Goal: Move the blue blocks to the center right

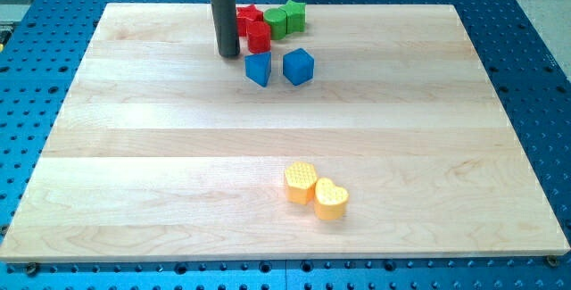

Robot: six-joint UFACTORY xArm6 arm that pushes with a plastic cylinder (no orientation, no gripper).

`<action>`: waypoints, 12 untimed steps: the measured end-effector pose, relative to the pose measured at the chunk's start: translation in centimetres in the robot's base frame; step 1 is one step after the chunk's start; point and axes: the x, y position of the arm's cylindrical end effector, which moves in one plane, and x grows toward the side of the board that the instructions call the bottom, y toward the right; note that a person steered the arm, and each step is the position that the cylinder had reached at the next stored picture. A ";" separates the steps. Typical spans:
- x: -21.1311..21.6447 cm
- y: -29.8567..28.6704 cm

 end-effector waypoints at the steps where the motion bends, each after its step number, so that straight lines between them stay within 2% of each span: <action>1: 0.4 0.0; 2: 1.9 2.6; 4: 4.5 15.9; 5: 4.8 9.9; 6: 8.9 13.8; 7: 7.3 18.1; 8: 6.3 17.3; 9: 10.4 25.0; 10: 11.1 27.0; 11: 12.1 25.1; 12: 15.2 19.9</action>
